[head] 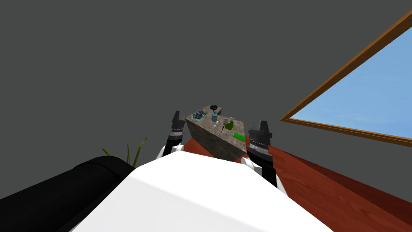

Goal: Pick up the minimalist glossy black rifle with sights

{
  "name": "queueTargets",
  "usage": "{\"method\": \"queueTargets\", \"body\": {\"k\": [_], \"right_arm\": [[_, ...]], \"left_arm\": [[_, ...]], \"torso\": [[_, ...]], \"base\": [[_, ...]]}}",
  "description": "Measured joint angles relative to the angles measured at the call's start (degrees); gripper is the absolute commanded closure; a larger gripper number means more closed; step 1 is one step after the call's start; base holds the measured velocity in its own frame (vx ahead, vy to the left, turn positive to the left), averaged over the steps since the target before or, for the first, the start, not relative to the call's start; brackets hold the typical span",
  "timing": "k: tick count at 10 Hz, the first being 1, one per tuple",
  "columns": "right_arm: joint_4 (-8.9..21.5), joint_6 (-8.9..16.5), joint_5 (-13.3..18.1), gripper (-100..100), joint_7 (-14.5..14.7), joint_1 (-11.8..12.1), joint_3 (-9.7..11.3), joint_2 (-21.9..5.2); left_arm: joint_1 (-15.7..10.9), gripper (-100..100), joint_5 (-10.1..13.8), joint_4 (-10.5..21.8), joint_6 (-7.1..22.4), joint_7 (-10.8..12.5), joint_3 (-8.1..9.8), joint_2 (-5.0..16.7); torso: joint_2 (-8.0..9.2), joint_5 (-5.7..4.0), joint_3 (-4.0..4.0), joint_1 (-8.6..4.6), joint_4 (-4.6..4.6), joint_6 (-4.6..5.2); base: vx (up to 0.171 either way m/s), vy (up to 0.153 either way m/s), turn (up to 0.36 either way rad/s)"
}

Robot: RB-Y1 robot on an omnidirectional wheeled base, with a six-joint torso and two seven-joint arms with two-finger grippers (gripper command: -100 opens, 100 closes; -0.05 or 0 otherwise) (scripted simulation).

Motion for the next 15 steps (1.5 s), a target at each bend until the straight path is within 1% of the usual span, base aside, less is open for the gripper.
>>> {"method": "queueTargets", "body": {"k": [2,3,5,7,10,11,13,15], "right_arm": [[0.4,-0.1,0.6,-100,0.8,-0.4,-0.5,-2.5],[0.6,-0.2,1.2,-100,1.6,-0.6,-0.6,-3.8],[1.9,-0.6,2.6,-100,3.5,-1.5,-1.7,-6.8],[3.3,-1.3,4.7,-100,6.2,-2.4,-3.0,-9.4],[6.0,-2.4,8.9,-100,11.1,-4.0,-5.4,-13.0],[6.4,-2.6,9.6,-100,12.3,-4.3,-5.8,-13.5],[8.1,-3.3,12.4,-100,15.5,-5.2,-7.2,-15.1],[9.3,-3.9,14.5,-100,18.2,-5.7,-8.4,-16.3]], "left_arm": [[0.0,0,0.0,0.0,0.0,0.0,0.00,0.0],[0.0,0,0.0,0.0,0.0,0.0,0.00,0.0],[0.0,0,0.0,0.0,0.0,0.0,0.00,0.0],[0.0,0,0.0,0.0,0.0,0.0,0.00,0.0],[0.0,0,0.0,0.0,0.0,0.0,0.01,0.0],[0.0,0,0.0,0.0,0.0,0.0,0.01,0.0],[0.0,0,0.0,0.0,0.0,0.0,0.00,0.0],[0.0,0,0.0,0.0,0.0,0.0,0.00,0.0]], "torso": [[0.10,-0.02,0.06,-0.12,0.02,-0.01],[0.15,-0.04,0.08,-0.17,0.03,-0.01],[0.20,-0.06,0.12,-0.26,0.04,0.00],[0.30,-0.07,0.18,-0.30,0.07,-0.01],[0.31,-0.08,0.18,-0.33,0.07,-0.01],[0.22,-0.06,0.14,-0.25,0.06,0.02],[0.18,-0.06,0.11,-0.26,0.04,-0.01],[0.12,-0.05,0.08,-0.20,0.03,-0.01]], "base": [[-0.039,-0.035,0.068],[-0.046,-0.047,0.100],[-0.070,-0.062,0.103],[-0.085,-0.074,0.167],[-0.078,-0.067,0.145],[-0.051,-0.040,0.117],[-0.052,-0.051,0.151],[-0.055,-0.047,0.188]]}}
